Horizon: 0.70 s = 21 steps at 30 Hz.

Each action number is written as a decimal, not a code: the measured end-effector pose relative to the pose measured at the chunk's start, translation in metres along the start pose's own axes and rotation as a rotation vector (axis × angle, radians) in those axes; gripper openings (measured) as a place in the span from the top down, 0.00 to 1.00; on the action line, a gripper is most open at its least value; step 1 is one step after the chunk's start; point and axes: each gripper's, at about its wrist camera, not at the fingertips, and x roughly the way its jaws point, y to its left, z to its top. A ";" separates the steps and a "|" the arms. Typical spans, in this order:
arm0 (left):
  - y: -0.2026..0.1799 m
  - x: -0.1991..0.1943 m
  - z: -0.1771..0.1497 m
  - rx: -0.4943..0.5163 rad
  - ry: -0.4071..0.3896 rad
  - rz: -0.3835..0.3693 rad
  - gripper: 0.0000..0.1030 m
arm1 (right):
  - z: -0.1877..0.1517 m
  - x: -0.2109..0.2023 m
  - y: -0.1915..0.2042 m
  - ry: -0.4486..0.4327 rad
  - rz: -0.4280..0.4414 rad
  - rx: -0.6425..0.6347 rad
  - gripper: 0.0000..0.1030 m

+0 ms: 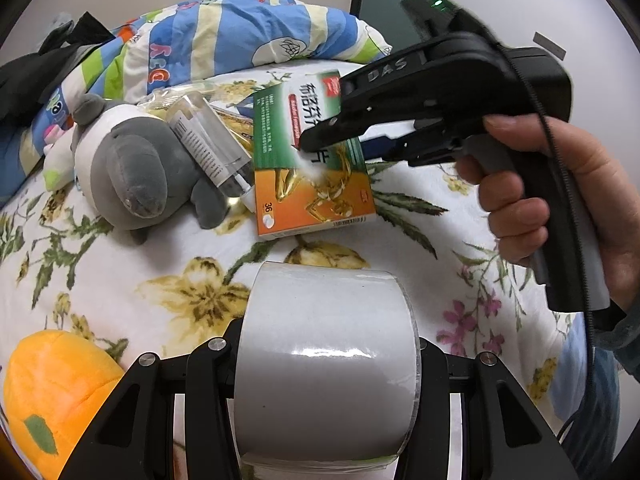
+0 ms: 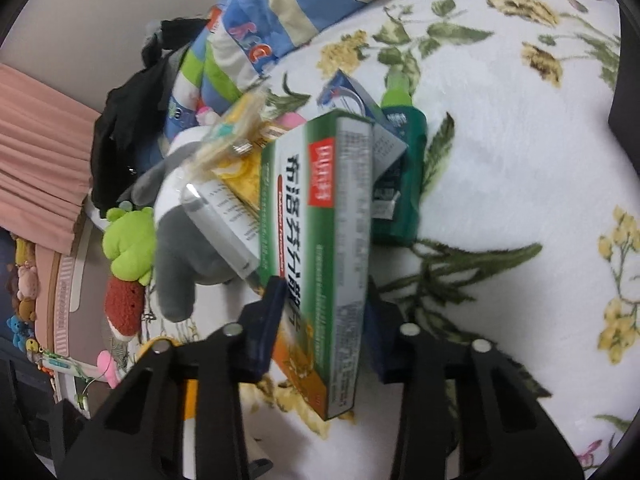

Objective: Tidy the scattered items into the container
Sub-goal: 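Carry the tape roll and medicine box into the open box and release both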

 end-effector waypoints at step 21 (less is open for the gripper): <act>-0.022 -0.035 0.027 0.020 -0.070 0.026 0.55 | -0.007 -0.100 0.036 -0.119 0.052 -0.075 0.81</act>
